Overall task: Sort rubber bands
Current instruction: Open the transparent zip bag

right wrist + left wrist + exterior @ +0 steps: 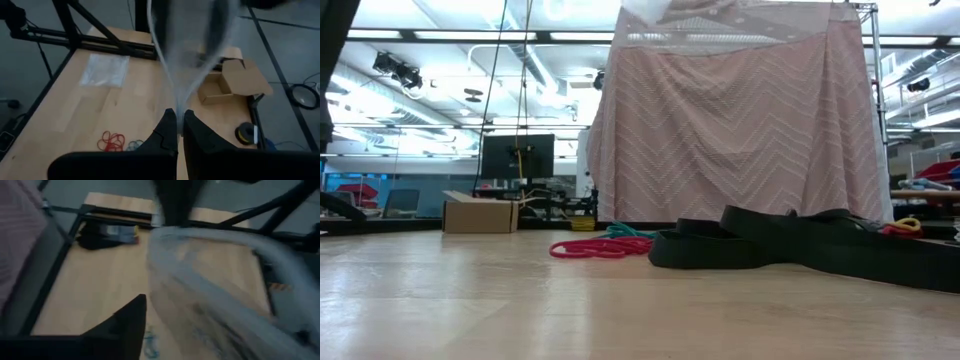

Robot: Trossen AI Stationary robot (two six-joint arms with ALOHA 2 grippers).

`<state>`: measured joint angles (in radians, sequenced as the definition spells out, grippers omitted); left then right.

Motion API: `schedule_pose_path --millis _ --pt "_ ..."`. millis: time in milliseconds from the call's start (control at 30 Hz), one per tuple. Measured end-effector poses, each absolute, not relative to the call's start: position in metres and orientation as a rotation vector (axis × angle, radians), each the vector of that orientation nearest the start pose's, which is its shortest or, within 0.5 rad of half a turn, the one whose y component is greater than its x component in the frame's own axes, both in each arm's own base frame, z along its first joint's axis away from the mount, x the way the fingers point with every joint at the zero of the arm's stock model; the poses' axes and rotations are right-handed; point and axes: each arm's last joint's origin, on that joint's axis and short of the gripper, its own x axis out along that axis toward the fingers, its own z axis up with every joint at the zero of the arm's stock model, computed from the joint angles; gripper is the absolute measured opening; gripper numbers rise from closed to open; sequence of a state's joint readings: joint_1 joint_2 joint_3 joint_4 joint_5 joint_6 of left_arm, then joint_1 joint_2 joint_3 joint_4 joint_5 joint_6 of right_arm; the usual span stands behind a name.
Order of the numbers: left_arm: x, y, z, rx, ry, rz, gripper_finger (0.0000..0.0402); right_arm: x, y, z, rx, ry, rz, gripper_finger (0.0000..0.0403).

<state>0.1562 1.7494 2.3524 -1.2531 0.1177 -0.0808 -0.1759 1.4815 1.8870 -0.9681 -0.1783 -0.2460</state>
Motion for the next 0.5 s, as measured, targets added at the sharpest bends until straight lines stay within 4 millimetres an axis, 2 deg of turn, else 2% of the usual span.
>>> schedule_pose_path --millis 167,300,400,500 --pt "0.293 0.046 0.492 -0.213 0.715 0.108 0.0255 0.27 -0.051 0.46 -0.113 0.634 0.051 0.0" --pt "0.283 0.045 0.496 -0.237 0.719 0.126 0.0264 0.266 -0.054 0.452 -0.092 0.712 0.049 0.0" --pt "0.278 0.046 0.499 -0.229 0.712 0.192 0.0257 0.265 -0.054 0.441 -0.07 0.788 0.056 0.0" --pt "0.277 0.047 0.497 -0.179 0.728 0.252 0.0225 0.268 -0.052 0.428 -0.045 0.838 0.056 0.0"
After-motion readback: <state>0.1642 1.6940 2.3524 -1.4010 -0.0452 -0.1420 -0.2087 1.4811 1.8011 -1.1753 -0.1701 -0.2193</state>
